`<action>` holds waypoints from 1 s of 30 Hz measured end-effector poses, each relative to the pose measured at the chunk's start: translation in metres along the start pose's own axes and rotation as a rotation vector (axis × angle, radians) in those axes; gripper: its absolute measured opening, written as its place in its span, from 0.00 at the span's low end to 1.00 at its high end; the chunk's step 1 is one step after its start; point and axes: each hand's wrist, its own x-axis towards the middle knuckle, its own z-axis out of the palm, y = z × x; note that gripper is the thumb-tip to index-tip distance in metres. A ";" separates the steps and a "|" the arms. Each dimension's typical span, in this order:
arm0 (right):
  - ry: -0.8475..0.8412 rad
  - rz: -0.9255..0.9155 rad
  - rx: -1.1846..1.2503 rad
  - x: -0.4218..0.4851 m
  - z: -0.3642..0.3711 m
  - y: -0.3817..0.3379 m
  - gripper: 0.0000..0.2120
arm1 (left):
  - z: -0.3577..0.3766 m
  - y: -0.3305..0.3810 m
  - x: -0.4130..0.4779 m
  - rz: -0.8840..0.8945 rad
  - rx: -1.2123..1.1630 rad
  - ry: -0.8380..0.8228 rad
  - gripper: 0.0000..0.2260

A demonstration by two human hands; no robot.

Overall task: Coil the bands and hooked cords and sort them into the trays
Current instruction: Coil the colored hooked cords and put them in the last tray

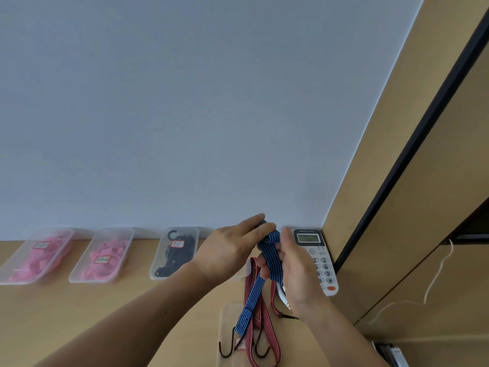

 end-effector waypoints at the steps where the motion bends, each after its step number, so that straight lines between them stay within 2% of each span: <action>1: 0.005 -0.002 -0.010 0.000 0.001 0.000 0.28 | -0.001 0.000 0.000 -0.002 0.001 0.002 0.18; 6: 0.005 -0.042 -0.008 0.001 0.002 0.001 0.31 | -0.004 0.001 0.000 -0.084 -0.180 0.030 0.19; 9: -0.011 -0.046 0.003 0.001 0.001 0.002 0.28 | -0.005 -0.002 0.000 -0.062 -0.208 0.057 0.14; 12: -0.005 -0.055 -0.019 0.001 0.000 0.002 0.22 | -0.001 -0.005 -0.003 -0.082 -0.240 0.105 0.15; 13: 0.004 -0.068 -0.026 0.001 0.000 0.002 0.19 | 0.001 -0.003 -0.004 -0.158 -0.319 0.116 0.18; 15: 0.014 -0.105 -0.053 0.001 -0.003 0.001 0.15 | 0.001 0.004 -0.003 -0.453 -0.643 0.109 0.22; 17: 0.005 -0.138 -0.096 0.001 -0.005 0.002 0.14 | -0.004 0.010 0.004 -0.801 -1.125 0.038 0.19; 18: 0.001 -0.148 -0.116 0.001 -0.005 0.003 0.15 | -0.005 0.008 0.008 -0.922 -1.305 -0.012 0.15; 19: 0.001 -0.153 -0.127 0.001 -0.006 0.004 0.15 | -0.006 0.007 0.010 -0.946 -1.361 -0.090 0.13; 21: 0.010 -0.154 -0.123 0.001 -0.007 0.006 0.13 | -0.008 0.010 0.014 -0.895 -1.375 -0.161 0.13; 23: 0.044 -0.141 -0.116 0.001 -0.007 0.006 0.09 | -0.010 0.011 0.018 -0.896 -1.413 -0.118 0.13; 26: 0.090 -0.107 -0.111 0.001 -0.009 0.007 0.15 | -0.017 0.008 0.025 -0.884 -1.393 -0.099 0.15; 30: 0.095 -0.079 -0.137 0.000 -0.009 0.004 0.19 | -0.018 0.006 0.031 -0.728 -1.082 -0.111 0.12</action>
